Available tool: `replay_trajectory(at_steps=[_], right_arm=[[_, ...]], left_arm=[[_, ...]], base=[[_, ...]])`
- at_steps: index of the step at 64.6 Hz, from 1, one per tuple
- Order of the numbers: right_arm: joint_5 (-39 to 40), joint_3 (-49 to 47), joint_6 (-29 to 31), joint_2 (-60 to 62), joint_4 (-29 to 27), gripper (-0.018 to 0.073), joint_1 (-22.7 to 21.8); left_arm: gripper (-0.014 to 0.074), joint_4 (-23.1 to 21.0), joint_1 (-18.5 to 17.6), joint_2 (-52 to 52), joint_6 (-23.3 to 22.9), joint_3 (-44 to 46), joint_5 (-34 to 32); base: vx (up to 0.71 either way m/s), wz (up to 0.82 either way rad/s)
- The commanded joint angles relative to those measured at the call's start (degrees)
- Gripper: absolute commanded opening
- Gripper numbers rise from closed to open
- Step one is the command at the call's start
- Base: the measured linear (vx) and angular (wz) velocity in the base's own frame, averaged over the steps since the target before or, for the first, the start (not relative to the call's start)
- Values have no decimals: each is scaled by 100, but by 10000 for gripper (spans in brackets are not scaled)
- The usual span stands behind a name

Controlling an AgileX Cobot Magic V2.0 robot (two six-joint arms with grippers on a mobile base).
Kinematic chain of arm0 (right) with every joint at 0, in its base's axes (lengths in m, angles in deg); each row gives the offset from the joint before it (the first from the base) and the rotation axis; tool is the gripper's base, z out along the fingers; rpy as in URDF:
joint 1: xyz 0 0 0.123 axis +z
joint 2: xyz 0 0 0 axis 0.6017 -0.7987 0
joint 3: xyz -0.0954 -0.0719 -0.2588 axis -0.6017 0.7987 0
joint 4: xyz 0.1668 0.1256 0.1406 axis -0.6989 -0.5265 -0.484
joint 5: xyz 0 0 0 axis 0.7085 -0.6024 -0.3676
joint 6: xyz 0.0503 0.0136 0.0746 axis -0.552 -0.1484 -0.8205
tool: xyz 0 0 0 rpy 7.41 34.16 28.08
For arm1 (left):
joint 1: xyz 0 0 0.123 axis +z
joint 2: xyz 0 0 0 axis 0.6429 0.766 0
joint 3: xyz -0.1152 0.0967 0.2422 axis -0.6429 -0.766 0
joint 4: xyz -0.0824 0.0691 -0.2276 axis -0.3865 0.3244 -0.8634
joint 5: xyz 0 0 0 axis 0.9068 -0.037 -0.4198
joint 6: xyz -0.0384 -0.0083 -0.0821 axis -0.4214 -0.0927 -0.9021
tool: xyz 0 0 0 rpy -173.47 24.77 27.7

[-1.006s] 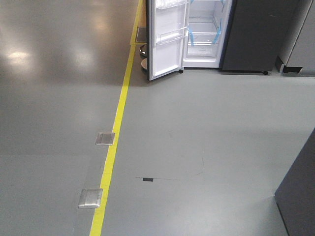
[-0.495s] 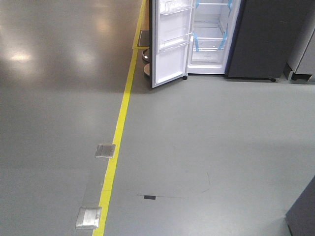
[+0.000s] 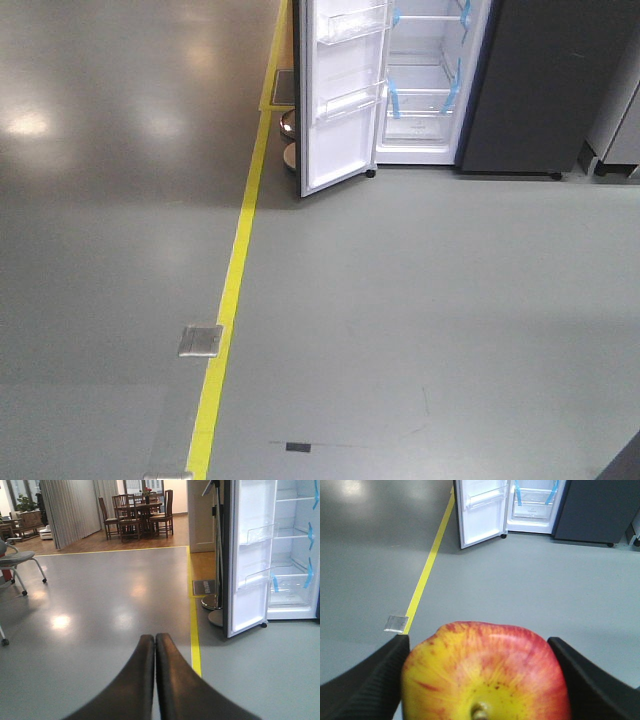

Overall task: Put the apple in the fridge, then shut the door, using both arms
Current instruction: 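Drive the base up to the open refrigerator door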

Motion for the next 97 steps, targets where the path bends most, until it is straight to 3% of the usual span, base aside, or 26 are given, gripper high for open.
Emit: replay_trajectory(at_steps=[1,97], right_arm=[[401,-169,4,70,31,78,-4],[399,-169,4,70,31,78,-4]], left_arm=[[-6,1,20,-92,-18,-167,-386],[-6,1,20,-92,-18,-167,-386]], base=[[26,-8],[24,-2]])
